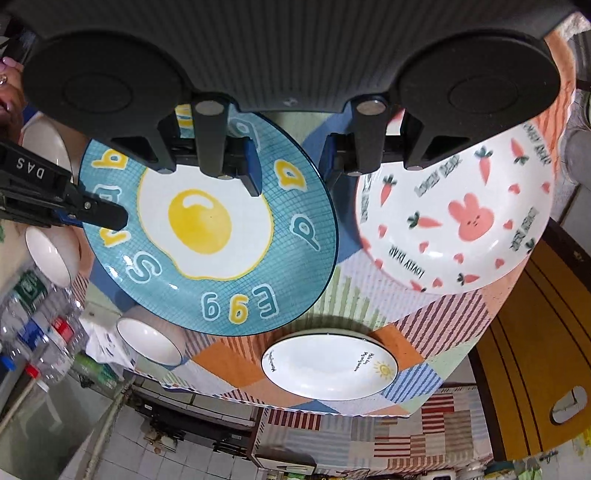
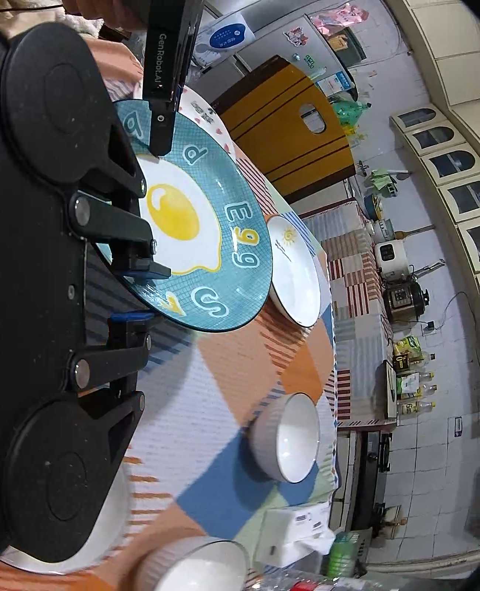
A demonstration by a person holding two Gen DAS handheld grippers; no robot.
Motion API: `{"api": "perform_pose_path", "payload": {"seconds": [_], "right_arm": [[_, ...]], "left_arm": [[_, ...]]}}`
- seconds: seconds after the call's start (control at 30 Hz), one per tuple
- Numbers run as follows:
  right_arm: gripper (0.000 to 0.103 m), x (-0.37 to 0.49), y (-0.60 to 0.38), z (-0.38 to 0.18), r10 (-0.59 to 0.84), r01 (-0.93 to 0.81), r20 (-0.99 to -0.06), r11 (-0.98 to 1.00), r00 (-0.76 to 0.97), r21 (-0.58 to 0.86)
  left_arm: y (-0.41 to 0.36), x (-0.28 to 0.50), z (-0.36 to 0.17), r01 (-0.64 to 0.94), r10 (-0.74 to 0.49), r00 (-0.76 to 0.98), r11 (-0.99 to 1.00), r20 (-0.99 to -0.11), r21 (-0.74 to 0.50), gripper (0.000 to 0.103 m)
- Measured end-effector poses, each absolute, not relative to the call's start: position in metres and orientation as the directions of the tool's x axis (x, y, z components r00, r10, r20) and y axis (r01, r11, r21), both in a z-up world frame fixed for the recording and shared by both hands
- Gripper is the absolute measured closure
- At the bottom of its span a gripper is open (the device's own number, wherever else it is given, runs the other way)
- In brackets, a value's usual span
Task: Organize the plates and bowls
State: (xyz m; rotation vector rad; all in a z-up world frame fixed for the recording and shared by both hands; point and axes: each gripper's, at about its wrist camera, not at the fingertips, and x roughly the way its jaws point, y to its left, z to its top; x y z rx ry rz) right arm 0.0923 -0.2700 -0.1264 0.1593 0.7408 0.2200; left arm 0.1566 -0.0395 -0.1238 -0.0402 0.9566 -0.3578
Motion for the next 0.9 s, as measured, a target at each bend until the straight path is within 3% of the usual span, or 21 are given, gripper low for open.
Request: {"api": "perform_pose_path", "payload": {"seconds": [0.5,0.9], "right_arm": [[0.081,0.161,-0.283,-0.137,0.219,-0.217,-0.727,0.971,0.651,0.098],[0.078,0.194,-0.298,-0.153,0.218,-0.194,-0.814,0.972,0.538,0.132]], "left_arm": [[-0.058,0.233,-0.165,0.202,-0.347,0.395,0.936,-0.851,-0.288,0.072],[-0.074,0.244,-0.178,0.242,-0.339,0.337,0.933,-0.879,-0.267,0.072]]}}
